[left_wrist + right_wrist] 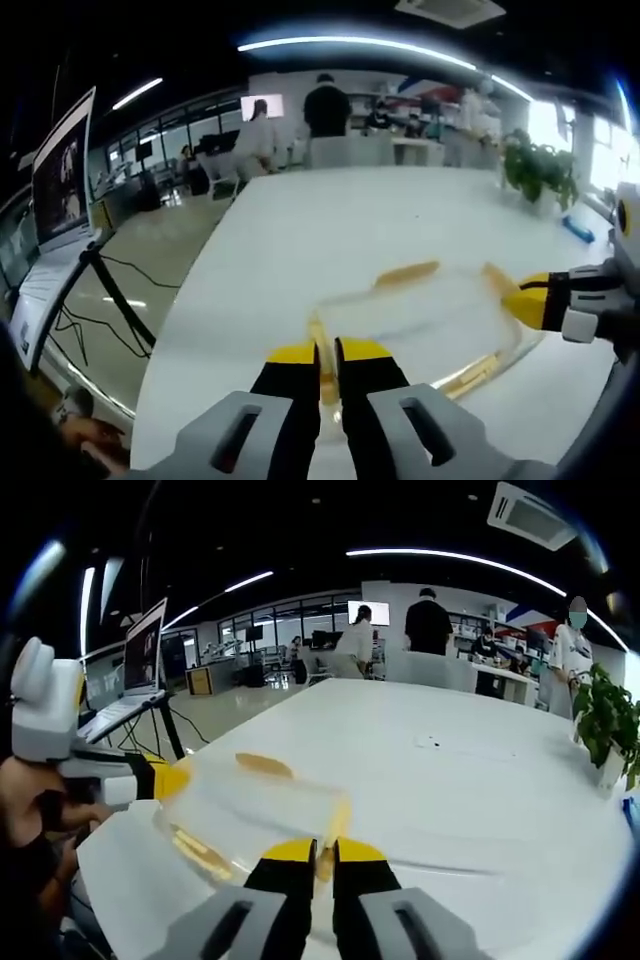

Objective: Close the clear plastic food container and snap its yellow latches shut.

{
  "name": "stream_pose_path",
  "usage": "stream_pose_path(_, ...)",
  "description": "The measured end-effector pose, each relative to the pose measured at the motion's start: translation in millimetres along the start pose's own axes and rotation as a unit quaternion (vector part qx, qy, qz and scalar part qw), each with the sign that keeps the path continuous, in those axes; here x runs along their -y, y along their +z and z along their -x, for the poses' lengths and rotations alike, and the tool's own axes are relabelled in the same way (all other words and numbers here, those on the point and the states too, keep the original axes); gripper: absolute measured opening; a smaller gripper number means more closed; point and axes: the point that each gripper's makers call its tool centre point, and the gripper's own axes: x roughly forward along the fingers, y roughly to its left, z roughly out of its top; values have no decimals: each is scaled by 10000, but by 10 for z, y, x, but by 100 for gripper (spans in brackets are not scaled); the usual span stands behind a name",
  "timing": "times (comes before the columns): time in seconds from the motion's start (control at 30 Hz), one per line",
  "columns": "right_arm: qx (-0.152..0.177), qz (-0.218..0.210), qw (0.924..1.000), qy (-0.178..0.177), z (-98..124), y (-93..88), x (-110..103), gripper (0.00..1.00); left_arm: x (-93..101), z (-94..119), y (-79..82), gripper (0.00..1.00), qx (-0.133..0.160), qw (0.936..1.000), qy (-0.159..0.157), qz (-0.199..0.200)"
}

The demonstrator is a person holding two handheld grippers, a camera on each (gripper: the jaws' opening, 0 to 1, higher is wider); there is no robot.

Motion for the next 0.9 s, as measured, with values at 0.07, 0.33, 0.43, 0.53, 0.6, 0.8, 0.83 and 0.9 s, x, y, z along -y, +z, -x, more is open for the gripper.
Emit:
stream_pose_path(0.07, -13, 0, 10000, -21, 12, -1, 29, 2, 38, -13, 8, 2, 3, 10000, -34, -29)
stream_pose_path(0.33, -5, -13, 9999, -114, 73, 6, 191, 2, 202, -72, 16, 3, -28, 9998, -166, -48)
stream_pose_path(0.43, -9, -34, 9999, -161, 96, -5, 254, 2, 270, -90, 35, 3, -24, 9997, -223, -75)
stream_pose_path(0.53, -11, -58, 9998, -214, 123, -17, 318, 2, 341, -109, 59, 3, -15, 9996, -265, -107)
stream_pose_path(0.6, -18, -60, 9997, -241, 140, -23, 355, 2, 379, -127, 73, 3, -8, 9995, -292, -132)
stream_pose_path(0.8, 1, -120, 9994, -322, 182, -21, 473, 2, 499, -150, 88, 3, -16, 9992, -370, -165)
stream_pose_path(0.83, 0, -140, 9994, -332, 191, -23, 499, 1, 514, -153, 87, 3, -19, 9991, -381, -172)
stream_pose_path(0.9, 10, -165, 9992, -365, 207, -26, 542, 1, 559, -162, 85, 3, -25, 9990, -408, -164)
